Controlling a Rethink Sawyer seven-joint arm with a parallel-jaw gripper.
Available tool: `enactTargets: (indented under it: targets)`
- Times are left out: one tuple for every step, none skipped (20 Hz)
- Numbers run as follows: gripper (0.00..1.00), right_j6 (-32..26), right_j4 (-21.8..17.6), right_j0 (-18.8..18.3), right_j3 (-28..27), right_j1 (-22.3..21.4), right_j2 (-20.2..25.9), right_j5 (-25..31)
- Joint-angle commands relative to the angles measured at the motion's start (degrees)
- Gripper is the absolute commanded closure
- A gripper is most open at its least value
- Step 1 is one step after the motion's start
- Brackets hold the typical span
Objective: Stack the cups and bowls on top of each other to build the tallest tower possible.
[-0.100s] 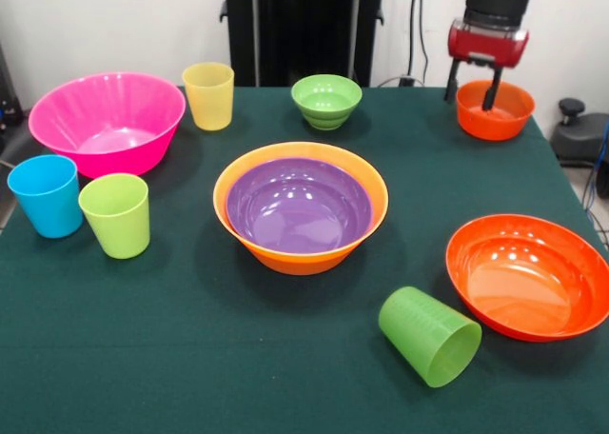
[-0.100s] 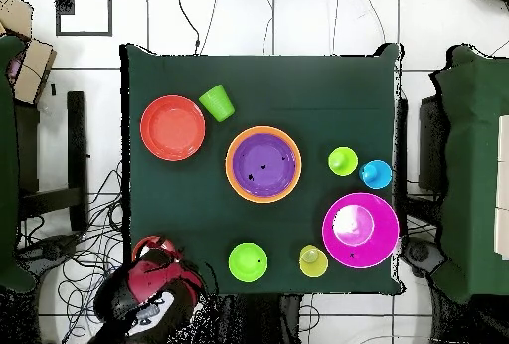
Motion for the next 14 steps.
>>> enactTargets:
  targets:
    - [0.00, 1.5, -1.7, -4.9, 7.2, -10.4, 11.7, 11.9]
    - [0.00, 1.6, -1.4, -5.8, 7.7, -11.0, 12.7, 12.7]
    - [0.00, 2.0, -1.0, -5.7, 8.4, -11.6, 13.2, 12.9]
    - [0.00, 2.4, -0.8, -5.0, 8.5, -11.3, 12.9, 12.4]
    - [0.00, 2.9, -1.0, -3.9, 8.1, -9.6, 12.0, 10.6]
    - [0.00, 3.4, -1.2, -2.8, 7.7, -7.9, 11.1, 8.9]
    - [0.00, 3.6, -1.7, -1.8, 7.0, -5.6, 10.1, 6.6]
    - [0.00, 3.6, -2.3, -1.1, 6.3, -3.2, 9.1, 4.4]
    - [0.00, 3.7, -2.7, -0.2, 5.8, -1.2, 8.1, 2.2]
    - [0.00, 3.8, -3.1, 0.6, 5.1, 1.1, 7.2, 0.0]
    - [0.00, 4.2, -3.2, 1.8, 4.7, 2.7, 6.3, -1.8]
    - [0.00, 4.6, -3.0, 3.0, 4.3, 4.2, 5.5, -3.3]
    - [0.00, 5.2, -2.4, 4.8, 4.0, 5.5, 4.6, -4.8]
    - [0.00, 5.7, -1.7, 6.5, 3.6, 6.7, 3.5, -5.9]
